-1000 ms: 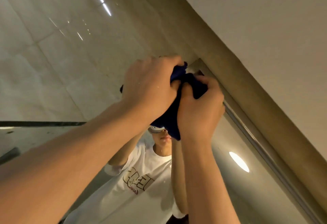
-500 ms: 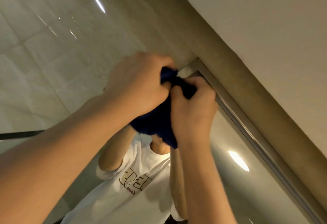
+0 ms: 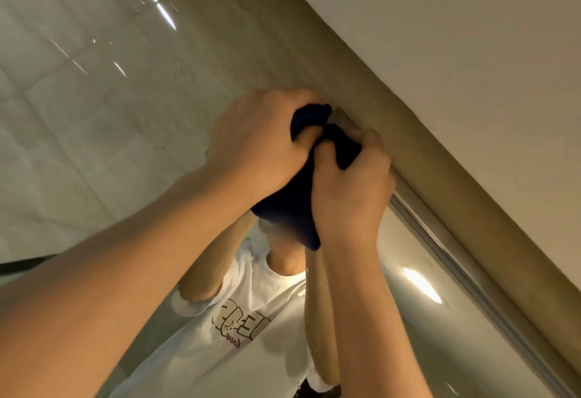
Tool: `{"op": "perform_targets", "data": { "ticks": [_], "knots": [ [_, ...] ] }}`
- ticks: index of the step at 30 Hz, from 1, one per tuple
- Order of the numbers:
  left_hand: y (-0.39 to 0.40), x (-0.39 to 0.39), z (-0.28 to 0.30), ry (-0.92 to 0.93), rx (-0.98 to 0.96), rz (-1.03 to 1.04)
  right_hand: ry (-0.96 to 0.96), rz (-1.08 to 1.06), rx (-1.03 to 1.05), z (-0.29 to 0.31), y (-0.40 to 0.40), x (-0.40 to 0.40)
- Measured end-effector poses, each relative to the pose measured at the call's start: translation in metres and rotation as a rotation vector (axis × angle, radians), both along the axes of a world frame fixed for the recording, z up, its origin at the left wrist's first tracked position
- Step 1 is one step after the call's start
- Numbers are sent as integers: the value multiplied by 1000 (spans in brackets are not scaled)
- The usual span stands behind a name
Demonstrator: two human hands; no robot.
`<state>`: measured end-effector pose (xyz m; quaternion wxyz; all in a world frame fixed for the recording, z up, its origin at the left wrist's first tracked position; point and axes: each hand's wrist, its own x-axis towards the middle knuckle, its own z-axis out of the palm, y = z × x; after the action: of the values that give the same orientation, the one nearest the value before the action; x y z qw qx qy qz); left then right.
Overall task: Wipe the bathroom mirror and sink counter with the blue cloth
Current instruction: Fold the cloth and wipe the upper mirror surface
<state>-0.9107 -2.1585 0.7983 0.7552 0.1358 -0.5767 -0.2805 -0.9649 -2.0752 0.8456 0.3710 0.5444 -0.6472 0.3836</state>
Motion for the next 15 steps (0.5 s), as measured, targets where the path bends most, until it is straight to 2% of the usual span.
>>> {"op": "perform_targets", "data": {
  "ticks": [7, 11, 13, 15],
  "knots": [
    [15, 1, -47, -5, 113, -32, -54, 23, 169, -41, 7, -1],
    [17, 7, -41, 293, 301, -292, -74, 126, 114, -39, 22, -1],
    [23, 12, -45, 443, 313, -406, -100, 211, -21, -38, 39, -4],
    [33, 14, -50, 479, 266, -454, -117, 295, -126, -41, 62, -8]
  ]
}}
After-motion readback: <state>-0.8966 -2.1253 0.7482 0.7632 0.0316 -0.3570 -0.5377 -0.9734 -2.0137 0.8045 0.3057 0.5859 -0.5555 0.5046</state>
